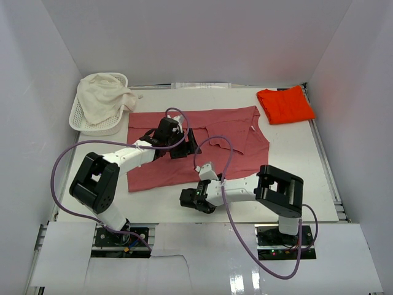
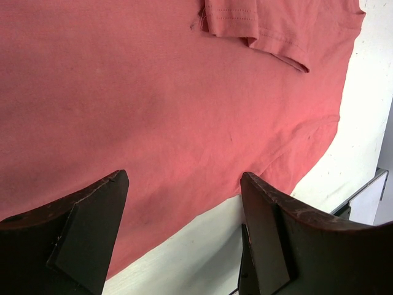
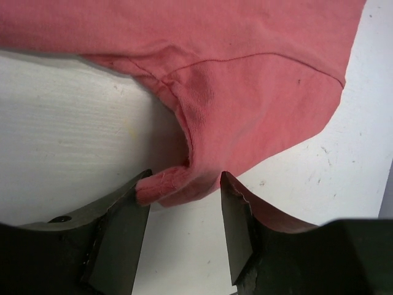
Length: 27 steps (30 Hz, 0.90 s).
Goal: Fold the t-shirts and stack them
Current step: Grap the side of the flattened tshirt closest away from the robot with both arms
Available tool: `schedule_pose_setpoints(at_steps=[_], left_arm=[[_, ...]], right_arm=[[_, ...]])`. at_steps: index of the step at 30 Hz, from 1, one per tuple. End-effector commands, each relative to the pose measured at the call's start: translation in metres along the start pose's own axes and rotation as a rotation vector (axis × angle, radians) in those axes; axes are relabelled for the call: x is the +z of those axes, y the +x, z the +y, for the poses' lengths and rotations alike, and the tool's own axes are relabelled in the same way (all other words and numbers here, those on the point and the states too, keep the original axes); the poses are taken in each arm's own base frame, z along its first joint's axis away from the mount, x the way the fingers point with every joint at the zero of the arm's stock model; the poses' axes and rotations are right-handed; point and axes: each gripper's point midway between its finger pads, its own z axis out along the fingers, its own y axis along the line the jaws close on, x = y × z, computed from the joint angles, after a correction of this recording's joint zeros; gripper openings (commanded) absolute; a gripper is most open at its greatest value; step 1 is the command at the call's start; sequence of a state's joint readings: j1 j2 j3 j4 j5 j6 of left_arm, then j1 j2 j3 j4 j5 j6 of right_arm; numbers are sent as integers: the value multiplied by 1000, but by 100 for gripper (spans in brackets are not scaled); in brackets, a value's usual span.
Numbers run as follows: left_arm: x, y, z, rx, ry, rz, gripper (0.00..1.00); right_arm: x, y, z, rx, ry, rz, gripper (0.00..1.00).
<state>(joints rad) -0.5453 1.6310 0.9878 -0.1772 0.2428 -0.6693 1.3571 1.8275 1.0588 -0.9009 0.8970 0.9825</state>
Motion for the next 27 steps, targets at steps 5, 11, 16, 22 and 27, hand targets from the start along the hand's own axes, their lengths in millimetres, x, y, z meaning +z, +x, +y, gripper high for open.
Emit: schedule_pose_setpoints(at_steps=[5,11,16,22,27], left_arm=[[-16,-8,-10,27,24,-49,85],[-15,-7,-10,26,32,-44,85],[-16,-7,-11,26,38,-45,85],[-19,-7,-10,32,35,-57,85],[-20,-6,-9,36,29,-58,85]], right_arm=[[3,-1,-29,38,188,-30,55],[2,9,-53,84,234,-35,55],[0,7,-70,97,283,-59,55],[5,-3,-80,101,321,-79,54],[11,-9,-91,104,366,-78,55]])
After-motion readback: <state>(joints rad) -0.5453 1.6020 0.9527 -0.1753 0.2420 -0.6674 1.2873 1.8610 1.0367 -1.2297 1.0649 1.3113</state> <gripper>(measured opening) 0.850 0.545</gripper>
